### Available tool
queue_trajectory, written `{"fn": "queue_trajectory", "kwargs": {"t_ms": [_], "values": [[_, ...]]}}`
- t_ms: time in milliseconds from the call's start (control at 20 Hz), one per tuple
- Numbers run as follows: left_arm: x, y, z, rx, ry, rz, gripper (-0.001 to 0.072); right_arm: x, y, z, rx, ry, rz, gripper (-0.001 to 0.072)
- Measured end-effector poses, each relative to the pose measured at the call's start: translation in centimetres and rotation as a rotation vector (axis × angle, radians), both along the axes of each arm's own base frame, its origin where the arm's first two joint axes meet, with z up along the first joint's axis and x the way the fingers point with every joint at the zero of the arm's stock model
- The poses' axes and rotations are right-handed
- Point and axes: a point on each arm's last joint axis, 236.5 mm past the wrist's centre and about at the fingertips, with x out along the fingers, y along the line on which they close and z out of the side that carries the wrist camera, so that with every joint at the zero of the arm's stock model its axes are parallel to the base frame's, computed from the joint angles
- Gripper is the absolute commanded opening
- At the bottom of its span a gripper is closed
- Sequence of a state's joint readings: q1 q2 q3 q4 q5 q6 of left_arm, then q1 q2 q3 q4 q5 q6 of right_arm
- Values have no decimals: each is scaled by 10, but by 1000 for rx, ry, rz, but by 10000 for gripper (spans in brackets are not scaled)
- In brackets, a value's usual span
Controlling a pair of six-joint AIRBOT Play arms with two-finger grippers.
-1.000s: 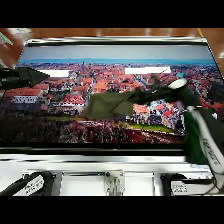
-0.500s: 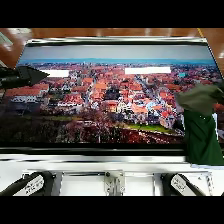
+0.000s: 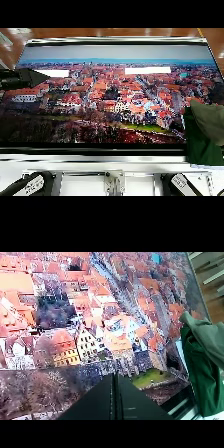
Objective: Fold the shirts.
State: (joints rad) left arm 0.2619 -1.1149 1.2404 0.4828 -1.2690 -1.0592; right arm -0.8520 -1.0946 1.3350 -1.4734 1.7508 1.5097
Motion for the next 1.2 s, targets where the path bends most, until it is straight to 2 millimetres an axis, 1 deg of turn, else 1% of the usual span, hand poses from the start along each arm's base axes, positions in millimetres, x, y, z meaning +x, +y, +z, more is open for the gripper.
{"fn": "queue_trajectory", "kwargs": {"t_ms": [100,150,200,250,350,400,450,500,550,600,700,750,800,850,900,950,1000,1050,1100,1200], "values": [[-1,0,0,0,2,-3,40,-15,9,-17,43,67,-3,65],[-1,-1,0,0,3,-5,40,-27,15,-29,69,113,-5,101],[-1,-1,0,0,3,-6,40,-40,19,-41,81,162,-11,340],[-2,-1,0,0,4,-8,40,-55,20,-53,77,217,-20,680],[-3,-2,-1,0,6,-11,39,-80,21,-72,60,307,-33,694],[-3,-2,-1,0,6,-12,38,-88,17,-77,36,337,-32,693],[-3,-2,-1,1,7,-12,38,-96,9,-78,-6,363,-29,693],[-3,-2,-3,10,9,-15,38,-98,2,-76,-40,369,-32,692],[-4,-3,-6,33,12,-20,37,-93,-5,-71,-76,341,-34,684],[-6,-5,-13,70,23,-29,36,-80,-14,-63,-119,281,-34,684],[-11,-8,-36,194,81,-40,37,-42,-27,-37,-199,104,-11,684],[-16,-10,-49,274,117,-46,38,-16,-29,-21,-237,-6,12,685],[-21,-12,-63,369,157,-47,40,8,-23,-7,-257,-101,49,685],[-25,-13,-74,451,188,-45,108,29,-14,5,-266,-176,92,686],[-28,-17,-85,531,212,-46,349,49,2,12,-259,-235,146,694],[-31,-23,-93,589,224,-54,516,64,19,15,-241,-271,200,694],[-33,-32,-101,639,236,-69,535,79,38,15,-216,-296,256,694],[-36,-40,-109,675,246,-82,534,90,54,13,-193,-309,296,694],[-38,-48,-116,699,265,-90,534,98,68,10,-172,-310,330,694],[-40,-55,-128,736,295,-89,533,110,92,3,-139,-303,390,693]]}}
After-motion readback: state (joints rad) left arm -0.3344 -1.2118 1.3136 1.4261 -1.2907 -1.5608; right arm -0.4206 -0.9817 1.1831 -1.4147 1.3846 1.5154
